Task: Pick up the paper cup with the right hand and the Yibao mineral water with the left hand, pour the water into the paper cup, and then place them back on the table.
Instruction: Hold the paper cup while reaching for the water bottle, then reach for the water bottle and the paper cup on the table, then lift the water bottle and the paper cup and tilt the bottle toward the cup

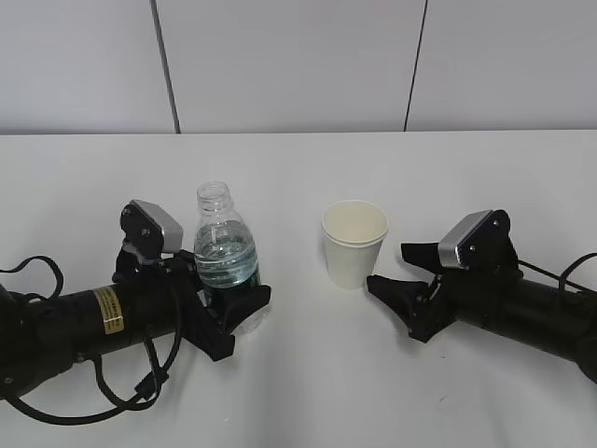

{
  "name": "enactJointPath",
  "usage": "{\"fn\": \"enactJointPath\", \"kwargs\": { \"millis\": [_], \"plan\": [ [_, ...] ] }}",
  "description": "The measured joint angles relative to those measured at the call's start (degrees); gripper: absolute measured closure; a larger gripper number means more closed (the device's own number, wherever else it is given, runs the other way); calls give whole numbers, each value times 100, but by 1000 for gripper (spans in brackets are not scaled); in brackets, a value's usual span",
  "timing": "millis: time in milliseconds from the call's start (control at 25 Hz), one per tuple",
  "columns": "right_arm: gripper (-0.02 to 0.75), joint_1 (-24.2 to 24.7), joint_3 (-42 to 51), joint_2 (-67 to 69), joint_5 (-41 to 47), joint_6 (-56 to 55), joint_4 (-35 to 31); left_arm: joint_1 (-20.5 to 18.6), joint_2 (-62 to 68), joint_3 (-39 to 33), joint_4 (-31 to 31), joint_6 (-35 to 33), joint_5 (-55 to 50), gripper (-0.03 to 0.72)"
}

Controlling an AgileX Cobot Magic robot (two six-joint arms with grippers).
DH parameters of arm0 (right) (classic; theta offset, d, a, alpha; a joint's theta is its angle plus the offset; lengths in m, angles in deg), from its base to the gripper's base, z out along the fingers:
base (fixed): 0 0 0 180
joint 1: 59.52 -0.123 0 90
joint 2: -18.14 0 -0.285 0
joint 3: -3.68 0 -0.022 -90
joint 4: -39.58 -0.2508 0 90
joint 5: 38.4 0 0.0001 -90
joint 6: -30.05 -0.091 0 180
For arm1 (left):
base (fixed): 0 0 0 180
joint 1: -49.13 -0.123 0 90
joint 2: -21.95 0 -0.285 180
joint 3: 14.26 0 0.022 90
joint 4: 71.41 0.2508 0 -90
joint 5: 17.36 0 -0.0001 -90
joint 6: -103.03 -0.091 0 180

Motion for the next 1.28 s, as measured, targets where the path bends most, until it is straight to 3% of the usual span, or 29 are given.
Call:
{"fn": "enactJointPath", "kwargs": {
  "millis": [200, 520, 880, 1280],
  "plan": [
    [125, 0, 0, 0, 0, 0, -9, 0, 0, 5, 40, -5, 5, 272],
    [36, -29, -52, 0, 0, -11, 24, 0, 0, 5, 51, -5, 5, 272],
    [52, -328, -379, 12, 0, -35, -135, 0, 0, 5, 54, -5, 5, 274],
    [51, -351, -756, 494, -13, -448, -116, 0, 0, 5, 46, -5, 6, 274]
  ]
}}
